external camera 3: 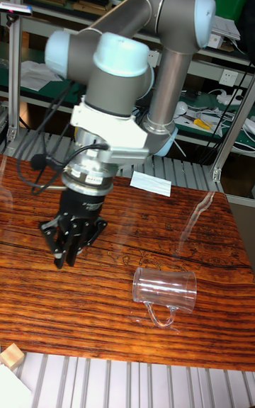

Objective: Take the cup off the cup rack

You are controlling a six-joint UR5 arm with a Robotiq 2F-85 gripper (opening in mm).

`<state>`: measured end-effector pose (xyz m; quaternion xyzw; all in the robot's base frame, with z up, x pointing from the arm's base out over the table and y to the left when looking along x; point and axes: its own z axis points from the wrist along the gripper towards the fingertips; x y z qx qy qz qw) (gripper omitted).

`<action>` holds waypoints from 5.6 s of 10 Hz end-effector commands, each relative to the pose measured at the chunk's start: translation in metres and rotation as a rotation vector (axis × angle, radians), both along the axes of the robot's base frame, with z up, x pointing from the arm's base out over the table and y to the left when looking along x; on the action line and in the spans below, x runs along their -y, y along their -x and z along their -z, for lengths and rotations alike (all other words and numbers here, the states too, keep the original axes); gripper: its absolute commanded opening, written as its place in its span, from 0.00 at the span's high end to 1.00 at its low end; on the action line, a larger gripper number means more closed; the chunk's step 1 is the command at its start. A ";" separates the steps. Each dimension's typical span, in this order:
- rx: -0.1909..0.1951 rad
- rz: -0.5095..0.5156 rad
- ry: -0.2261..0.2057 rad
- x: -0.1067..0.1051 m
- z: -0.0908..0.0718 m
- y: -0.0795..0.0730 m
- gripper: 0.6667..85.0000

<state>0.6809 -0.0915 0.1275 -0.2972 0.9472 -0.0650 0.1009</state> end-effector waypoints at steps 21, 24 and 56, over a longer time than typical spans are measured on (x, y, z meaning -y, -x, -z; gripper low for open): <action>-0.021 0.101 -0.120 0.009 0.014 -0.011 0.87; -0.027 0.101 -0.098 0.018 0.017 -0.011 0.89; -0.109 0.218 -0.139 -0.074 0.007 0.053 0.92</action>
